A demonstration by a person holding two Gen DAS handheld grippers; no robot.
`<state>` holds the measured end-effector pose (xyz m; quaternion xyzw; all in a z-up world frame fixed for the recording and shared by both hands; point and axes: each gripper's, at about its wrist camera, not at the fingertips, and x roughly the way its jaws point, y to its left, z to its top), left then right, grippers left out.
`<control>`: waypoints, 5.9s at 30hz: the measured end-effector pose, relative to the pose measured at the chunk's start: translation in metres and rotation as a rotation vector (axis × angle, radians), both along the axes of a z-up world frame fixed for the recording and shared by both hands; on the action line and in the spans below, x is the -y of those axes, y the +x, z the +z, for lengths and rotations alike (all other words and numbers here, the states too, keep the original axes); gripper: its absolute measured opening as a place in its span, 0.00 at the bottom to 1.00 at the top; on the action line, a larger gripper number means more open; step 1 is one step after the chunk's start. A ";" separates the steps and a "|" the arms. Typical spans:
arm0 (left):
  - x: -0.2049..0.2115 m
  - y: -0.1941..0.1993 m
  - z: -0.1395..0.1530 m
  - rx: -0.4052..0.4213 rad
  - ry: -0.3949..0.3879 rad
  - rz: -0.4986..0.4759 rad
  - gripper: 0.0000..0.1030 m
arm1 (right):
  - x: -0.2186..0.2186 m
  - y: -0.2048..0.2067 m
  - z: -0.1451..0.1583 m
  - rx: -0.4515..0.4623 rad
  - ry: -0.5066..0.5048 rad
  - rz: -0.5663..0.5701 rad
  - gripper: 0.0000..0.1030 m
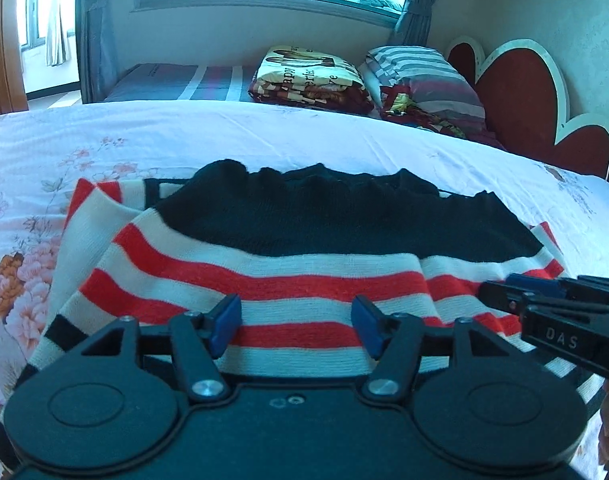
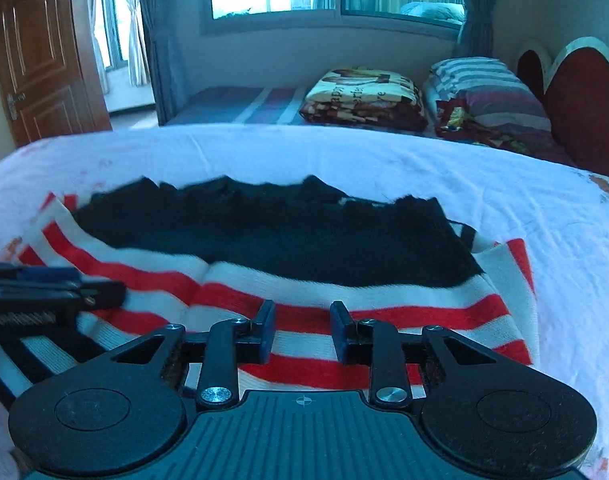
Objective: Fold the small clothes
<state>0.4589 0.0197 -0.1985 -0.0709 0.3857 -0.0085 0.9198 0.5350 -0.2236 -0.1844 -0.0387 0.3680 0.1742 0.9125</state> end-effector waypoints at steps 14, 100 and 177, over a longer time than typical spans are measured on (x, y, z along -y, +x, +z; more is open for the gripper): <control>-0.038 -0.050 0.010 0.020 0.010 0.060 0.52 | 0.055 -0.031 0.005 0.001 0.007 -0.096 0.28; -0.110 -0.091 -0.046 0.110 -0.715 0.450 0.28 | -0.047 -0.052 -0.002 0.062 -0.008 0.065 0.30; 0.055 -0.050 0.013 0.059 -0.261 -0.157 0.69 | 0.146 -0.085 0.031 -0.240 0.674 -0.261 0.77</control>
